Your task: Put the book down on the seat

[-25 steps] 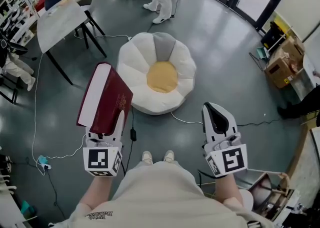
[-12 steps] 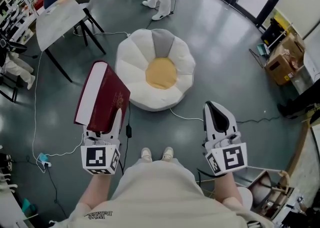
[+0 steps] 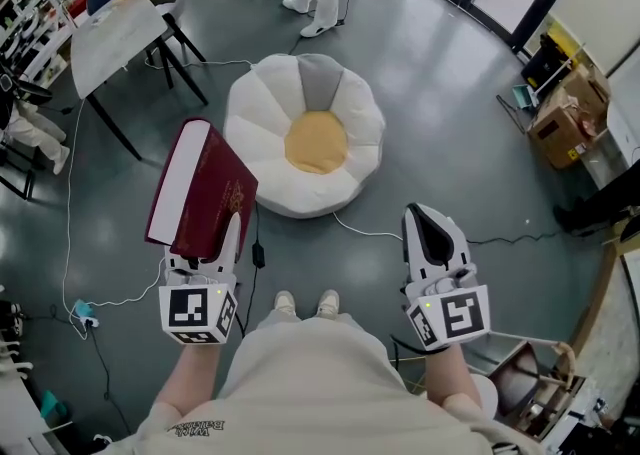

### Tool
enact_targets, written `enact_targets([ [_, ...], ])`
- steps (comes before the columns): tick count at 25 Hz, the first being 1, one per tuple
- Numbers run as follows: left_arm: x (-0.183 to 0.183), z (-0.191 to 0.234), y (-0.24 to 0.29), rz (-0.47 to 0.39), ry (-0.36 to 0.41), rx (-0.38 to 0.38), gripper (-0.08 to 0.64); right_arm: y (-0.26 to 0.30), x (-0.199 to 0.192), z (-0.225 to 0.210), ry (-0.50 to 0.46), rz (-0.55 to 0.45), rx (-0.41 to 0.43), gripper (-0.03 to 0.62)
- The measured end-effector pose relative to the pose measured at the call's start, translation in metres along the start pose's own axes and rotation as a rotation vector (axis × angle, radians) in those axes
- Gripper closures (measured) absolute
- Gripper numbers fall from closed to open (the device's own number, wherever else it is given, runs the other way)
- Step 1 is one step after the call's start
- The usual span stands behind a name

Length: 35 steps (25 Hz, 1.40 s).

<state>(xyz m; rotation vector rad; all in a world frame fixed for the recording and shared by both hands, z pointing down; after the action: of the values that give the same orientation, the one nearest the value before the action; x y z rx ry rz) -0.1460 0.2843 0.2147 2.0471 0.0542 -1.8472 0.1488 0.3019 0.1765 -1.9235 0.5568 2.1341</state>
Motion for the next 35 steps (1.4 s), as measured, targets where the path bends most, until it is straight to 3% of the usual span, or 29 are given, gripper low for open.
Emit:
enact_targets([
  [12, 0.007, -0.064, 0.004, -0.018, 0.027, -0.014, 0.333, -0.033, -0.015, -0.04, -0.006, -0.025, 0.015, 0.592],
  [23, 0.018, -0.073, 0.009, -0.063, 0.059, -0.016, 0.333, -0.039, -0.022, -0.046, -0.004, -0.056, 0.026, 0.592],
  [35, 0.028, -0.071, 0.051, -0.079, 0.048, -0.034, 0.333, -0.012, -0.023, -0.069, -0.03, -0.05, 0.036, 0.592],
])
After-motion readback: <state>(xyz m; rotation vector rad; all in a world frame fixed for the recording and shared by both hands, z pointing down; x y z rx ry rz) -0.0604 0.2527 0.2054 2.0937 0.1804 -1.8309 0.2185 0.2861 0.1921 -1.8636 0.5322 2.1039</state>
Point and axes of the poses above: the fingertips, and each gripper's own axes: y forward along the fingers, z to its left, x out of its top, the point moved 3 cm from there along -y, backward along the fingers, and after that the axes turned 3 degrees about z, right-handed, at the moved point
